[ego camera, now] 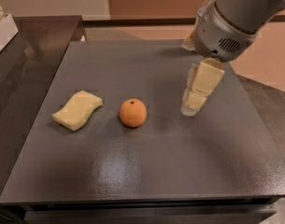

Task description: Pick sponge

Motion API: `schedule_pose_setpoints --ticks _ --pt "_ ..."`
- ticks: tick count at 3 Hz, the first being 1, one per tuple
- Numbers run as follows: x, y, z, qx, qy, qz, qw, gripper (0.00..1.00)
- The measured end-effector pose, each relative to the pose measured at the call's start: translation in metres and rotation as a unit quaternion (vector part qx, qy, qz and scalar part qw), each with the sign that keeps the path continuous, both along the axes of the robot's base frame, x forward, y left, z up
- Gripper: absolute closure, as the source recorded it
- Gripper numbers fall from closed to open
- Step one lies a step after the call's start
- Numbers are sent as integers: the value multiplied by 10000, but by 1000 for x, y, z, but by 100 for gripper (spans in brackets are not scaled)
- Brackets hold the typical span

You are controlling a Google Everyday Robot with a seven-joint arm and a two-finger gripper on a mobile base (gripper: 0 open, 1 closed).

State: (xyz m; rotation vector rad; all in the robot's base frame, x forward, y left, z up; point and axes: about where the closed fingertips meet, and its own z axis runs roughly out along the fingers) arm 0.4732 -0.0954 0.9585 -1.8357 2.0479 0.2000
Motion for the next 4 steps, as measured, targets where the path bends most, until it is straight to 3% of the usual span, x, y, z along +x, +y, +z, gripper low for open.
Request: schedule_pose_setpoints --ticks 2,4 --pt "19 113 -31 267 291 672 9970 0" --pt "27 167 -54 370 366 1022 9934 0"
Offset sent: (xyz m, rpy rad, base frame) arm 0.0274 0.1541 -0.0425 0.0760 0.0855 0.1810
